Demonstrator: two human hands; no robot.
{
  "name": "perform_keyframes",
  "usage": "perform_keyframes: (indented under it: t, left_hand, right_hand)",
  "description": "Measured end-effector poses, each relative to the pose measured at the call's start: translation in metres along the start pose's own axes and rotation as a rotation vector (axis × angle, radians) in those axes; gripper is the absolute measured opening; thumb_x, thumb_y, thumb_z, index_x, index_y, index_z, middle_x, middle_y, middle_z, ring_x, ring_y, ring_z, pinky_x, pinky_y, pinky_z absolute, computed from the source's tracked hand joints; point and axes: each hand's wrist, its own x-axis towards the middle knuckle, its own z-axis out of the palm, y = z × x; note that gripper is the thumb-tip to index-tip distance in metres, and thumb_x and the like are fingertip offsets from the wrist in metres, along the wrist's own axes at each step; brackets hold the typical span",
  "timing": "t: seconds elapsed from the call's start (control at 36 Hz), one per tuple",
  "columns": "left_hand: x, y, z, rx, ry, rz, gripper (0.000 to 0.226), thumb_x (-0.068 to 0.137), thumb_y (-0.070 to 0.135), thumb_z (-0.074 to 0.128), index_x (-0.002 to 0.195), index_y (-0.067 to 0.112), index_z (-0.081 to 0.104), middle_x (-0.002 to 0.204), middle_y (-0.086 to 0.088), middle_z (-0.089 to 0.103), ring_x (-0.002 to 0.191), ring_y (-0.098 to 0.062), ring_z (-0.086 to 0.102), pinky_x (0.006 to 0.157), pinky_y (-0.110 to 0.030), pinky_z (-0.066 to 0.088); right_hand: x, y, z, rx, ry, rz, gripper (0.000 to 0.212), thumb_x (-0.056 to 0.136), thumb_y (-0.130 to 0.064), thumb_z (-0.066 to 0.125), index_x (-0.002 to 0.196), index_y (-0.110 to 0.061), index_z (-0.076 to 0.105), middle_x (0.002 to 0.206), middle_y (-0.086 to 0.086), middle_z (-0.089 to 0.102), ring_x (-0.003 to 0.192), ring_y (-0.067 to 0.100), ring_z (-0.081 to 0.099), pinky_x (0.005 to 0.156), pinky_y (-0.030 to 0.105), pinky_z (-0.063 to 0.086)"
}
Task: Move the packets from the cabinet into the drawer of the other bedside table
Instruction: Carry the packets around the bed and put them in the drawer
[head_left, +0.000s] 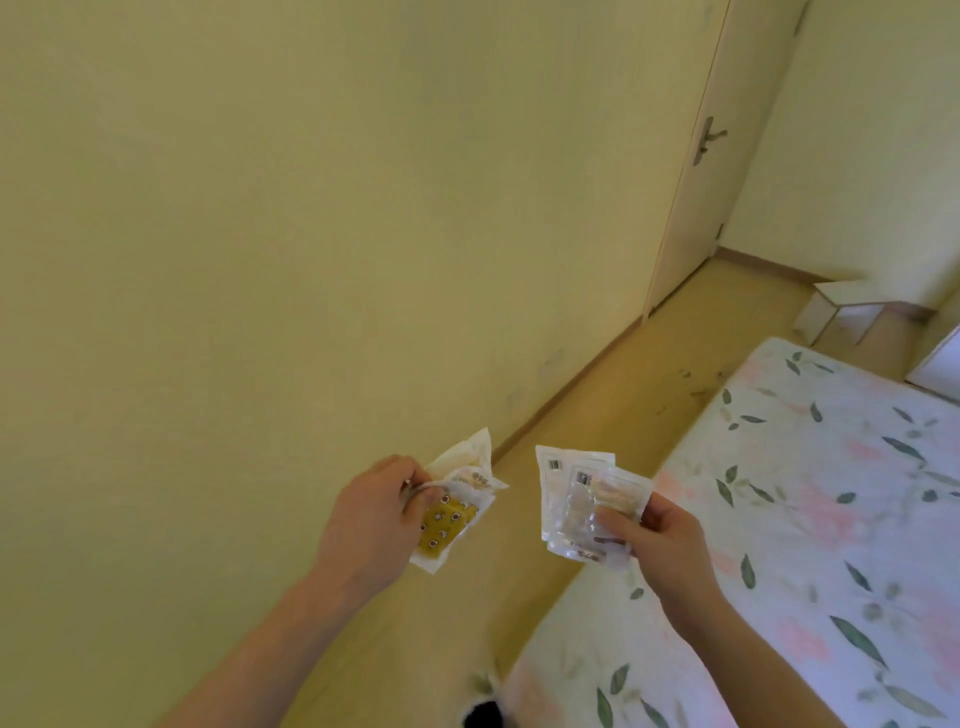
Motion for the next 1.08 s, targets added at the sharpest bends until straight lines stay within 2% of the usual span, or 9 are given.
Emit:
perform_keyframes:
  t: [0.17, 0.5, 0.64, 0.81, 0.97, 1.08]
  left_hand:
    - [0.107, -0.005, -0.012, -0.008, -0.027, 0.100, 0.015, 0.091, 0.025, 0.071, 0.080, 0.027, 0.062, 0.078, 0.015, 0.058, 0.075, -0.002, 0.054, 0.063, -0.014, 0.035]
    - [0.317, 0.030, 0.034, -0.066, -0.153, 0.336, 0.015, 0.091, 0.027, 0.072, 0.081, 0.026, 0.061, 0.078, 0.013, 0.061, 0.073, -0.007, 0.056, 0.066, -0.028, 0.047]
    - [0.405, 0.033, 0.054, -0.104, -0.186, 0.397, 0.017, 0.090, 0.023, 0.074, 0.078, 0.026, 0.062, 0.075, 0.012, 0.060, 0.072, -0.007, 0.057, 0.062, -0.020, 0.040]
    - [0.501, 0.043, 0.082, -0.169, -0.235, 0.440, 0.020, 0.090, 0.024, 0.074, 0.076, 0.028, 0.060, 0.073, 0.013, 0.060, 0.072, -0.009, 0.057, 0.061, -0.020, 0.041]
    - [0.568, 0.100, 0.132, -0.206, -0.377, 0.545, 0.020, 0.090, 0.024, 0.074, 0.076, 0.027, 0.061, 0.073, 0.012, 0.061, 0.070, -0.008, 0.057, 0.061, -0.024, 0.046]
    - [0.600, 0.158, 0.166, -0.268, -0.474, 0.640, 0.018, 0.090, 0.027, 0.073, 0.077, 0.029, 0.061, 0.074, 0.012, 0.063, 0.070, -0.009, 0.060, 0.061, -0.028, 0.050]
  right_hand:
    - [0.075, -0.035, 0.035, 0.066, 0.072, 0.017, 0.026, 0.083, -0.005, 0.079, 0.103, -0.021, 0.078, 0.096, 0.000, 0.080, 0.092, 0.023, 0.077, 0.092, 0.051, 0.059]
    - [0.202, -0.082, 0.029, 0.163, 0.350, -0.010, 0.027, 0.085, -0.005, 0.078, 0.105, -0.022, 0.076, 0.095, -0.003, 0.080, 0.089, 0.019, 0.078, 0.089, 0.047, 0.061]
    - [0.276, -0.111, 0.041, 0.203, 0.403, -0.030, 0.028, 0.086, -0.004, 0.077, 0.104, -0.025, 0.076, 0.098, -0.004, 0.080, 0.091, 0.018, 0.077, 0.086, 0.044, 0.061]
    - [0.350, -0.141, 0.049, 0.215, 0.481, -0.049, 0.028, 0.086, -0.004, 0.076, 0.102, -0.027, 0.075, 0.097, -0.007, 0.080, 0.089, 0.013, 0.077, 0.078, 0.035, 0.061]
    - [0.373, -0.148, 0.014, 0.254, 0.678, -0.022, 0.026, 0.085, -0.001, 0.076, 0.107, -0.016, 0.076, 0.098, 0.000, 0.080, 0.091, 0.020, 0.077, 0.084, 0.041, 0.061]
    - [0.380, -0.150, -0.030, 0.259, 0.815, -0.002, 0.025, 0.086, 0.000, 0.075, 0.106, -0.014, 0.076, 0.098, 0.003, 0.080, 0.092, 0.024, 0.077, 0.088, 0.046, 0.060]
